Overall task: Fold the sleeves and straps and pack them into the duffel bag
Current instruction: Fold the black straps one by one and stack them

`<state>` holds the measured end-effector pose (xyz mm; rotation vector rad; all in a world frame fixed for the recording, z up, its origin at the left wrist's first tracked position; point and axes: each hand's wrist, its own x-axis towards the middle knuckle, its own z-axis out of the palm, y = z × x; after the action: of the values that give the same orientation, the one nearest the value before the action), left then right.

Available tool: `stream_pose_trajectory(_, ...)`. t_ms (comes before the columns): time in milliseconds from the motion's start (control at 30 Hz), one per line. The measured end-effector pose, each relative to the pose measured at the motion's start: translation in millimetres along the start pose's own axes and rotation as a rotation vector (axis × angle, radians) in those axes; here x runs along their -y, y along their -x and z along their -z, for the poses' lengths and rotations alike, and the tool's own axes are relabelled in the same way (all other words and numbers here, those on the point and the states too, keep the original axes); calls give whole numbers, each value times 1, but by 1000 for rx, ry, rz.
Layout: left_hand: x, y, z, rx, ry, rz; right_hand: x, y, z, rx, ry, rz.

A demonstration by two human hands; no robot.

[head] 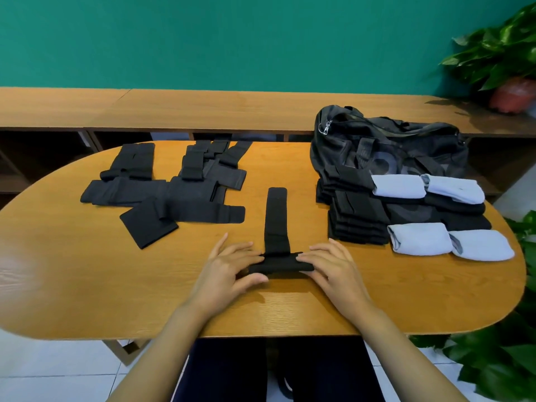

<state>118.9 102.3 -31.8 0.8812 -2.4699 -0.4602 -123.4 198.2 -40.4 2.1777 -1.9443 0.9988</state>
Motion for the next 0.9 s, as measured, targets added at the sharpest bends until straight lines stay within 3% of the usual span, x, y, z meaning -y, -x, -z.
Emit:
stream_pose_trajectory(167,-9,10,-6,-162,43,39,11,6,6,-91,-99,-127)
stream_pose_trajectory(267,-21,8,-10,-246,123,203,19,5,6,-86,-140,-265)
stream_pose_trajectory(400,-30,3,-17,-293,174,439,25,-5,4,-56,-172,-438)
stream_pose_trajectory(567,-34,-4,-16,-270,47,554,25,-18,-2,-19,-137,-464)
stream_pose_trajectory(733,-28,-5,-8,-216,-77,373,22,-21,1,2,-16,-347)
stream_pose_trajectory(900,-12,-8,-6,137,-15,126,11,-16,-1,338,87,-110)
